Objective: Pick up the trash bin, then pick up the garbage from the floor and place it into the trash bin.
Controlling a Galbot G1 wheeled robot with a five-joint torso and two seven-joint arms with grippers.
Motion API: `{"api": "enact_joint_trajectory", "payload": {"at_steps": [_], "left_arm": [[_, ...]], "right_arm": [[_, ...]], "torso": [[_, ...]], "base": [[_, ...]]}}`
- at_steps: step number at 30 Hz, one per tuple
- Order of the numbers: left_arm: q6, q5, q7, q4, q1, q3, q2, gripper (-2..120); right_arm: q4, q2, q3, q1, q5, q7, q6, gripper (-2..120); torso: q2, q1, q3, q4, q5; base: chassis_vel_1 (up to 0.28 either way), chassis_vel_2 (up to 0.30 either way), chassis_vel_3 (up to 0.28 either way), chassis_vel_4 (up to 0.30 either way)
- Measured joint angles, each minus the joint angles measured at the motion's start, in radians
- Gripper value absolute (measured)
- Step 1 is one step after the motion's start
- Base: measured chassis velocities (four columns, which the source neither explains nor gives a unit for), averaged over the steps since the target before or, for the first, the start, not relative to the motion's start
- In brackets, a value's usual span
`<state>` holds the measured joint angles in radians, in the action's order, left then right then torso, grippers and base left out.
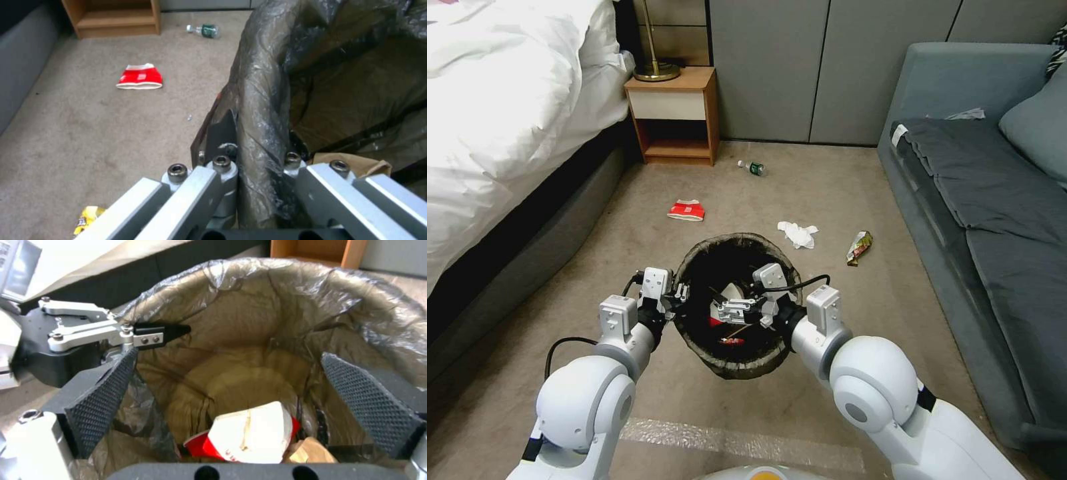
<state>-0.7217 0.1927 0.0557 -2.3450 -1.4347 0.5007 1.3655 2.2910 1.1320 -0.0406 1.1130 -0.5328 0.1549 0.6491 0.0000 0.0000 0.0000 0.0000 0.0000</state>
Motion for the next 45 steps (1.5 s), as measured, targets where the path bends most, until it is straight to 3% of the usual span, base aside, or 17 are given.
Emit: {"api": "enact_joint_trajectory", "payload": {"at_steps": [4,6,15,24,28,38,45], "left_arm": [[0.0,0.0,0.001,-0.001,-0.001,0.004,0.0,2],[0.0,0.0,0.002,-0.001,-0.003,0.006,0.001,2],[0.002,0.0,0.004,-0.012,-0.015,0.021,0.006,2],[0.003,0.009,0.006,-0.022,-0.023,0.038,0.002,2],[0.006,0.01,0.008,-0.027,-0.03,0.05,0.005,2],[0.007,0.008,0.009,-0.031,-0.038,0.059,0.005,2],[0.019,-0.006,0.008,-0.031,-0.038,0.059,0.011,2]], "right_arm": [[0.017,-0.008,0.042,0.05,0.036,-0.044,-0.049,100],[0.033,-0.024,0.096,0.116,0.088,-0.104,-0.148,100],[0.075,-0.027,0.208,0.222,0.195,-0.107,-0.317,100],[0.045,0.081,0.452,0.342,0.337,-0.089,-0.452,100],[0.014,0.184,0.596,0.449,0.411,-0.098,-0.533,100],[-0.019,0.281,0.708,0.589,0.464,-0.122,-0.65,100],[-0.039,0.312,0.726,0.63,0.469,-0.121,-0.704,100]], "torso": [[0.0,0.0,0.0,0.0,0.0],[0.0,0.0,0.0,0.0,0.0001],[0.0,0.0,0.0,0.0002,0.0],[0.0,0.0,0.0,0.0,0.0],[0.0,0.0,0.0,0.0,0.0],[0.0,0.0,0.0,0.0,-0.0001],[0.0,0.0,0.0,0.0,-0.0001]], "base": [[0.0,0.0,0.0,0.0],[0.0,0.0,0.0,0.0],[0.0,0.0,0.0,0.0],[0.0,0.0,0.0,0.0],[0.0,0.0,0.0,0.0],[0.0,0.0,0.0,0.0],[0.0,0.0,0.0,0.0]]}}
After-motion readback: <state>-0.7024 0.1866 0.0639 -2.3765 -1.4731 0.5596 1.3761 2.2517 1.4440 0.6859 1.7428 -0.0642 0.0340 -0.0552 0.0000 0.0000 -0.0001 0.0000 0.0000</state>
